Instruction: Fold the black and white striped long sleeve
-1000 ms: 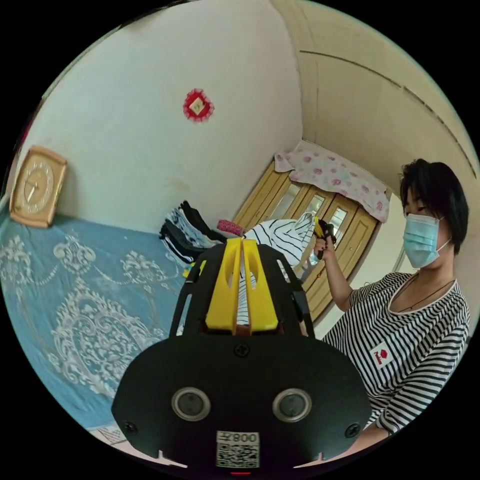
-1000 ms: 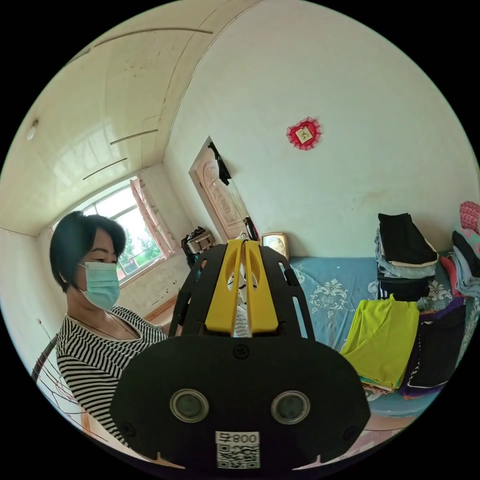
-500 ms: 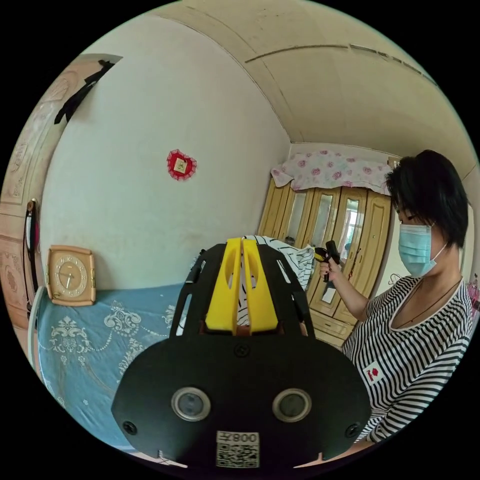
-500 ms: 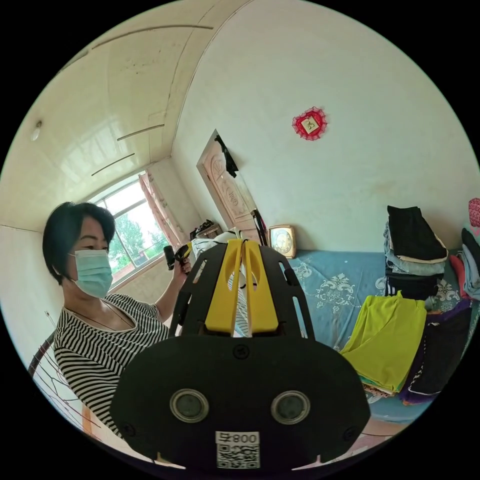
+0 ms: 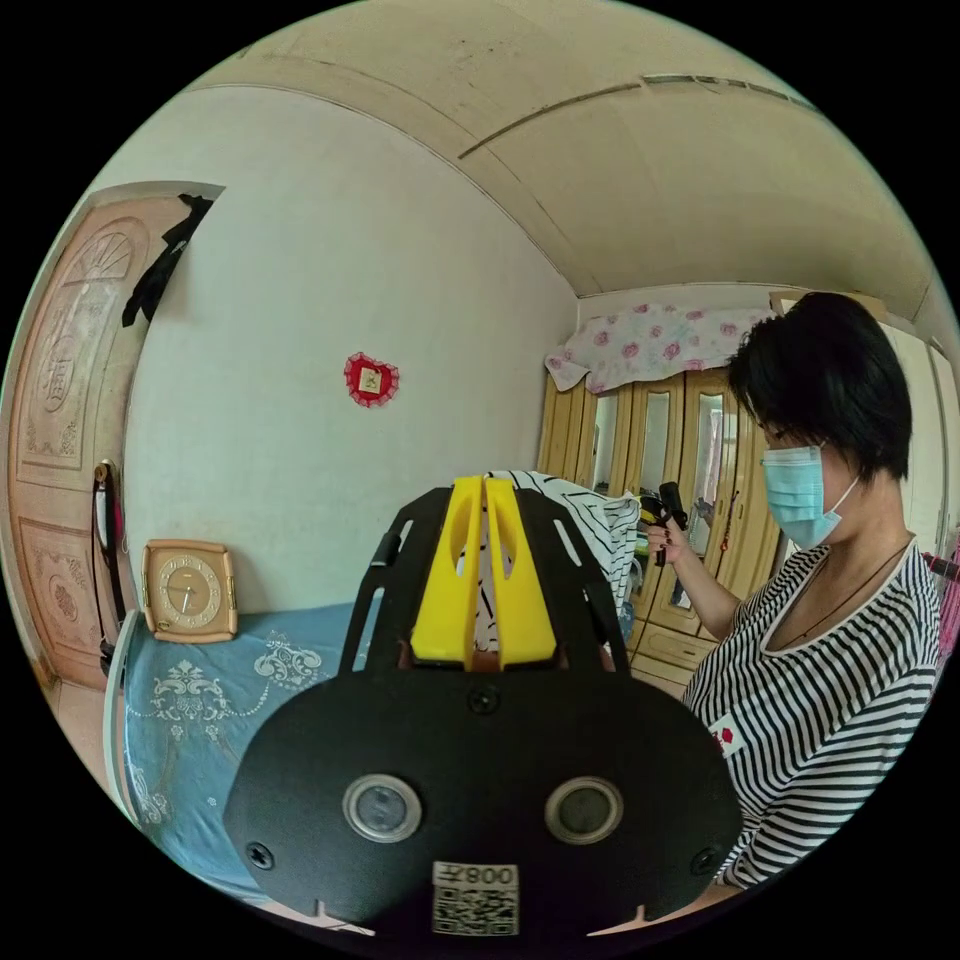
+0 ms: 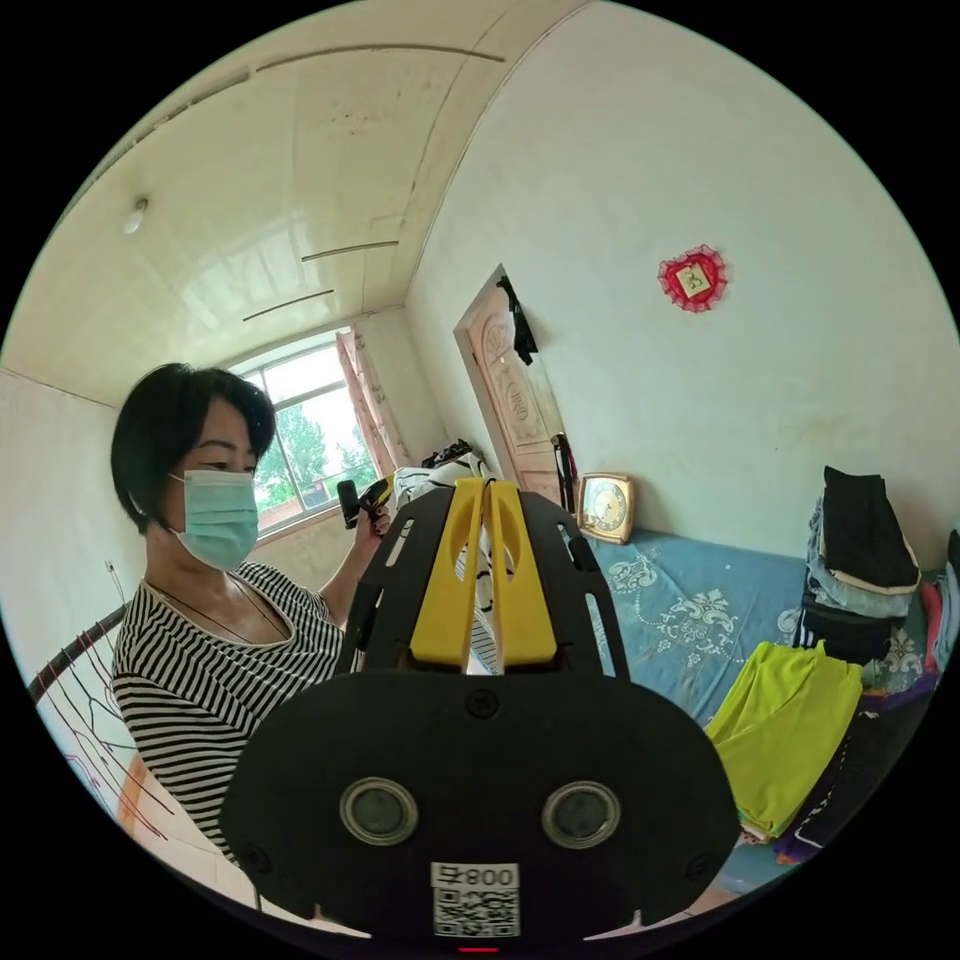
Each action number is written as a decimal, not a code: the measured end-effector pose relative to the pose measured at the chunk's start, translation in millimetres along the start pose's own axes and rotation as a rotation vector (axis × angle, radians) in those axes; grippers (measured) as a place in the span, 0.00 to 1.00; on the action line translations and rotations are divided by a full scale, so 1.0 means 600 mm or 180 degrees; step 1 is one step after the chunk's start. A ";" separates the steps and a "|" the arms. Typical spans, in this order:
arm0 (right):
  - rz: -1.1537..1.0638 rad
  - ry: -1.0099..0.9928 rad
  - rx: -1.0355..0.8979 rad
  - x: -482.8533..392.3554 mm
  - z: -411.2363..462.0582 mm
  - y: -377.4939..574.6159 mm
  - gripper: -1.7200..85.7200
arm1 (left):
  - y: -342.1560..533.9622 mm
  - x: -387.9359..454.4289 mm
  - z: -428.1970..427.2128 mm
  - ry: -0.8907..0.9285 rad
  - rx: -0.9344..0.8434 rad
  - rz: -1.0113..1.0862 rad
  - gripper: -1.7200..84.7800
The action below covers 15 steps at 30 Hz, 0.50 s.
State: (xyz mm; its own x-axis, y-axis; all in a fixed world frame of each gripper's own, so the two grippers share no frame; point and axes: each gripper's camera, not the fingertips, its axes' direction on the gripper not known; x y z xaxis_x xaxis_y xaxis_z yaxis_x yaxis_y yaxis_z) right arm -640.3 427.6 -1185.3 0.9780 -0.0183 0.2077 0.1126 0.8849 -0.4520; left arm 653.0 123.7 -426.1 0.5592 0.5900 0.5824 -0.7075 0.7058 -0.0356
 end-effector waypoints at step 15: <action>-0.0387 -0.0077 0.0085 -0.092 0.015 -0.001 0.03 | -0.083 0.094 -0.139 -0.0123 0.0202 0.0222 0.02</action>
State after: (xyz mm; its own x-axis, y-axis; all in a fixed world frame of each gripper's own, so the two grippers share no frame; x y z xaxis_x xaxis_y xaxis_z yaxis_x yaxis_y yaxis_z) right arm -696.1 432.0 -1188.6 0.9529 -0.1152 0.2805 0.2249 0.8889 -0.3990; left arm 756.2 154.6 -459.1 0.4914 0.6204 0.6113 -0.7708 0.6366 -0.0265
